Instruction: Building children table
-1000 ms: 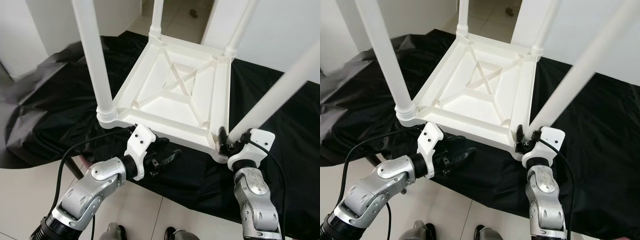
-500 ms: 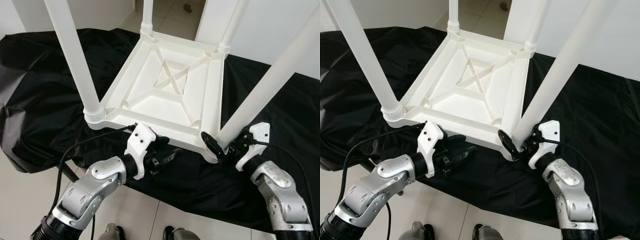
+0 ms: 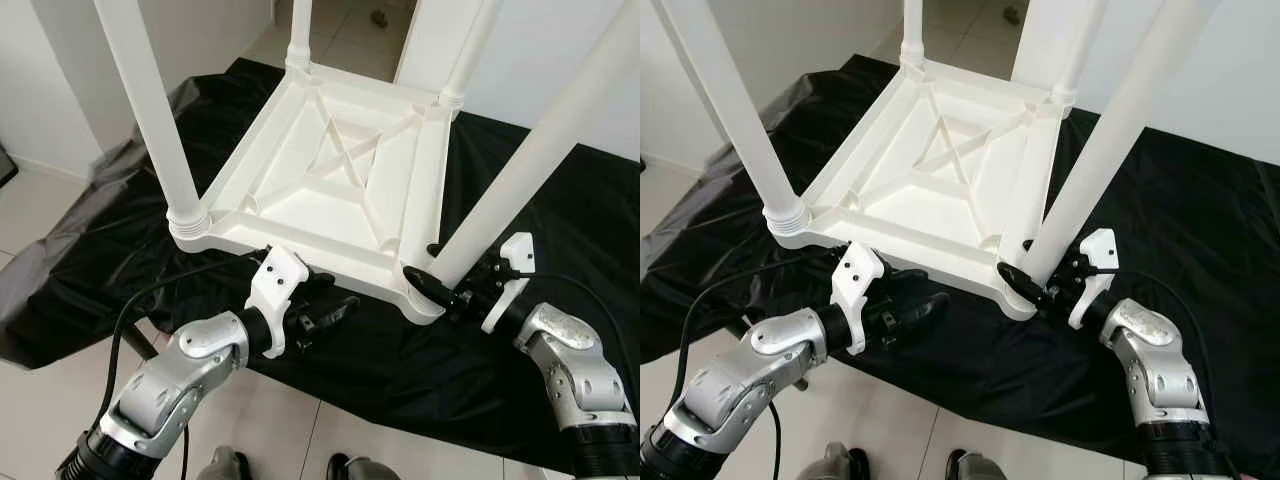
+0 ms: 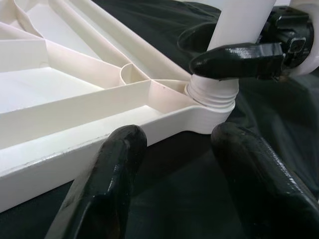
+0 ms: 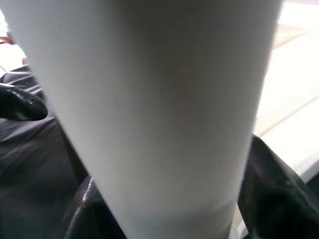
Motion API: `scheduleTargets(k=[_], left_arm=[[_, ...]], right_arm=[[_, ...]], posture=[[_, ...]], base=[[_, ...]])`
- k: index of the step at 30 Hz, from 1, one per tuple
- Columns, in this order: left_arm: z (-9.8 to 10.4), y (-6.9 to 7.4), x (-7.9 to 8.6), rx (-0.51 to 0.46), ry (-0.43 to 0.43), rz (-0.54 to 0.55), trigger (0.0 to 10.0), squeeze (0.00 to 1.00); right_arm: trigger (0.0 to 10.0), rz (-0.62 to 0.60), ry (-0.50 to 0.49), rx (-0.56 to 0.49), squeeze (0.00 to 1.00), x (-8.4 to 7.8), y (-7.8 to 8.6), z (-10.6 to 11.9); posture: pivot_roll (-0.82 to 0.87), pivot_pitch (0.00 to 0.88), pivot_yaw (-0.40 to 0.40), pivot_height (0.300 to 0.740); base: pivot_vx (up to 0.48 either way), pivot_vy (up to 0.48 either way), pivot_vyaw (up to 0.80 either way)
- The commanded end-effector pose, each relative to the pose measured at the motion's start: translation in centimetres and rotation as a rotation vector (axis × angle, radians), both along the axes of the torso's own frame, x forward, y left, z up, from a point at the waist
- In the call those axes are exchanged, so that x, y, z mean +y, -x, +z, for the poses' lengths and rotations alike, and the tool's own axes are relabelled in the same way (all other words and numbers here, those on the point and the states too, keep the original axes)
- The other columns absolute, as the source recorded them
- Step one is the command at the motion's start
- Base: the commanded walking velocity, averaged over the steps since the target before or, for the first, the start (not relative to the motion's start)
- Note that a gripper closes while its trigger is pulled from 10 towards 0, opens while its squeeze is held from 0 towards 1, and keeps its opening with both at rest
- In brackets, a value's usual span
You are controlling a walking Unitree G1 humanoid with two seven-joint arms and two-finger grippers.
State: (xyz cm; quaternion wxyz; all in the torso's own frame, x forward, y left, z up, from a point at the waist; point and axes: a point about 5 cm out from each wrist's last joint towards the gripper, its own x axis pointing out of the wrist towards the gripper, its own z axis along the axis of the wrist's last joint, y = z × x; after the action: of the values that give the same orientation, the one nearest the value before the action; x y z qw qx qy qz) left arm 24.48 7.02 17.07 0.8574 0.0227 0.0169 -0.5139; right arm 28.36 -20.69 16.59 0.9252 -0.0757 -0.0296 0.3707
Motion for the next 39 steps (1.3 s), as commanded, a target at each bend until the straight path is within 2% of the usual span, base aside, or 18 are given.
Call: scheduleTargets(k=[1,14,15,16,17,20,28,29,32,33,34,36,37,39], left_arm=[[0.0,0.6,-0.2,0.01,0.0,-0.076,10.0,0.0],[0.0,0.6,-0.2,0.013,0.0,-0.077,10.0,0.0],[0.0,0.6,-0.3,0.013,0.0,-0.078,10.0,0.0],[0.0,0.6,-0.3,0.013,0.0,-0.078,10.0,0.0],[0.0,0.7,-0.3,0.014,0.0,-0.079,10.0,0.0],[-0.1,0.8,-0.3,0.017,0.001,-0.078,10.0,0.0],[-0.1,0.8,-0.3,0.021,0.002,-0.078,10.0,0.0],[-0.2,0.8,-0.3,0.022,0.003,-0.078,10.0,0.0],[-0.2,0.9,-0.3,0.023,0.004,-0.079,10.0,0.0],[-0.2,0.9,-0.4,0.025,0.004,-0.082,10.0,0.0],[-0.2,0.9,-0.4,0.025,0.004,-0.082,10.0,0.0],[-0.3,1.0,-0.4,0.027,0.003,-0.087,10.0,0.0],[-0.3,1.0,-0.4,0.027,0.003,-0.087,10.0,0.0],[-0.3,1.0,-0.5,0.027,0.0,-0.093,10.0,0.0]], right_arm=[[0.0,-0.013,0.018,0.016,0.0,-0.7,-0.2,-0.2],[0.0,-0.008,-0.006,0.03,0.0,-1.0,-0.4,-0.7],[4.6,-0.044,-0.007,0.032,0.0,-1.0,-0.5,-0.8],[4.6,-0.044,-0.007,0.032,0.0,-1.0,-0.5,-0.8],[10.0,-0.078,-0.021,0.033,0.0,-0.9,-0.6,-0.8],[10.0,-0.147,-0.046,0.024,0.0,-0.3,-0.4,-0.7],[10.0,-0.304,-0.032,0.018,0.0,0.4,-0.2,-1.2],[10.0,-0.361,-0.039,0.022,0.0,0.4,-0.2,-1.4],[10.0,-0.417,-0.045,0.031,0.0,0.5,0.0,-1.6],[10.0,-0.482,-0.051,0.034,0.0,0.8,0.2,-1.8],[10.0,-0.482,-0.051,0.034,0.0,0.8,0.2,-1.8],[10.0,-0.648,-0.053,0.028,0.0,1.2,0.5,-2.1],[10.0,-0.648,-0.053,0.028,0.0,1.2,0.5,-2.1],[10.0,-0.846,-0.058,-0.006,0.0,2.0,1.1,-2.3]], posture=[[0.05,0.139,-0.056,0.74],[0.05,0.138,-0.056,0.74],[0.05,0.14,-0.058,0.74],[0.05,0.14,-0.058,0.74],[0.05,0.142,-0.06,0.74],[0.05,0.144,-0.062,0.74],[0.04,0.147,-0.066,0.74],[0.04,0.147,-0.065,0.74],[0.04,0.147,-0.065,0.74],[0.04,0.145,-0.063,0.74],[0.04,0.145,-0.063,0.74],[0.04,0.144,-0.063,0.74],[0.04,0.144,-0.063,0.74],[0.04,0.141,-0.069,0.74]], base=[[0.0,0.0,0.0],[0.0,0.0,0.0],[0.0,0.0,0.0],[0.0,0.0,0.0],[0.0,0.0,0.0],[0.0,0.0,0.0],[0.0,0.0,0.0],[0.0,0.0,0.0],[0.0,0.0,0.0],[0.0,0.0,0.0],[0.0,0.0,0.0],[0.0,0.0,0.0],[0.0,0.0,0.0],[0.0,0.0,0.0]])
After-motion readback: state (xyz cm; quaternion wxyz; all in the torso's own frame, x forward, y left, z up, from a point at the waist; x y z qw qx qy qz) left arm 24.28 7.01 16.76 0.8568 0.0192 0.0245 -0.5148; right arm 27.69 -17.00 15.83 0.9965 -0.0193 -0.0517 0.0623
